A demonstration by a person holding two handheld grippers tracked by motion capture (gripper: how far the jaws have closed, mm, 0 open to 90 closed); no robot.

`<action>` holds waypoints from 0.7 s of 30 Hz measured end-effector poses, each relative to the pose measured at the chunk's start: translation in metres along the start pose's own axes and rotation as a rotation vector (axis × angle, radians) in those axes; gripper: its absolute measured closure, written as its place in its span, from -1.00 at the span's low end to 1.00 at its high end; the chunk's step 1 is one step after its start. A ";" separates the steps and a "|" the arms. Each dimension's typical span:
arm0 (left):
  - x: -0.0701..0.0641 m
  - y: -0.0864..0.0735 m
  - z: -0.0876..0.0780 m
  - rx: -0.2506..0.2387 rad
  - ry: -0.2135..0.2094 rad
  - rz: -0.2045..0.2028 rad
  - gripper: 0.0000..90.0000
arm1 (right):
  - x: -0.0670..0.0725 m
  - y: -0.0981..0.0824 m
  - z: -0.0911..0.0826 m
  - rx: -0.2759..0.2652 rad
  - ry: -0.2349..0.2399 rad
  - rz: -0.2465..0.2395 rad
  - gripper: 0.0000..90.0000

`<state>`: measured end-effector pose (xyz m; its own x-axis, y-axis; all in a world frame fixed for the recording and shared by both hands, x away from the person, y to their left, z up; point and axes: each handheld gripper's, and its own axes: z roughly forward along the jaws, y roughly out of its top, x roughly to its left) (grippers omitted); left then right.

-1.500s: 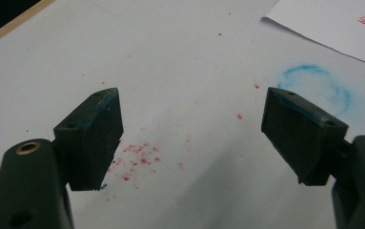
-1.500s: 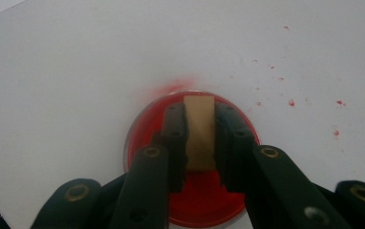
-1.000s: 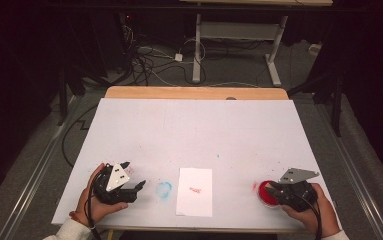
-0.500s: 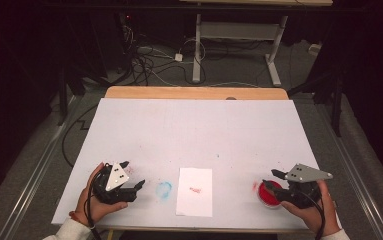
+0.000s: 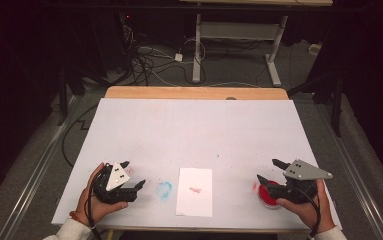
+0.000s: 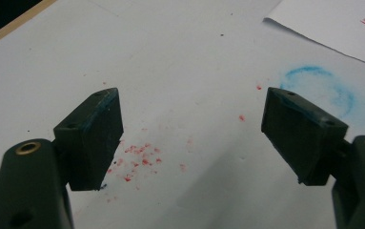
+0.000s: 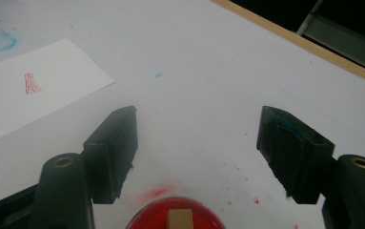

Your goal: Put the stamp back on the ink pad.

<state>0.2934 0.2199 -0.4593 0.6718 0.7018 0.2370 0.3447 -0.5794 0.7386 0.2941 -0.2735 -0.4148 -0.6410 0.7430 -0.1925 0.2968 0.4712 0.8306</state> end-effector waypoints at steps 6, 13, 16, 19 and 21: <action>0.000 0.000 0.000 -0.001 0.001 0.000 -0.53 | -0.002 0.000 0.002 -0.017 -0.053 0.020 -0.54; 0.000 0.000 -0.001 0.000 0.001 0.002 -0.53 | -0.003 -0.001 -0.003 -0.096 -0.078 0.029 -0.61; -0.001 0.000 -0.001 -0.003 0.001 0.001 -0.53 | -0.003 -0.003 -0.005 -0.116 -0.080 0.027 -0.61; -0.001 0.000 -0.002 -0.006 0.002 0.002 -0.53 | -0.004 -0.004 -0.007 -0.123 -0.088 0.028 -0.61; 0.000 0.000 -0.002 -0.007 0.003 0.001 -0.53 | -0.005 -0.006 -0.009 -0.126 -0.100 0.026 -0.60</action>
<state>0.2917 0.2203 -0.4579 0.6698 0.7028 0.2395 0.3399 -0.5770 0.7426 0.2897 -0.2845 -0.4141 -0.5585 0.8008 -0.2163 0.2168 0.3927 0.8938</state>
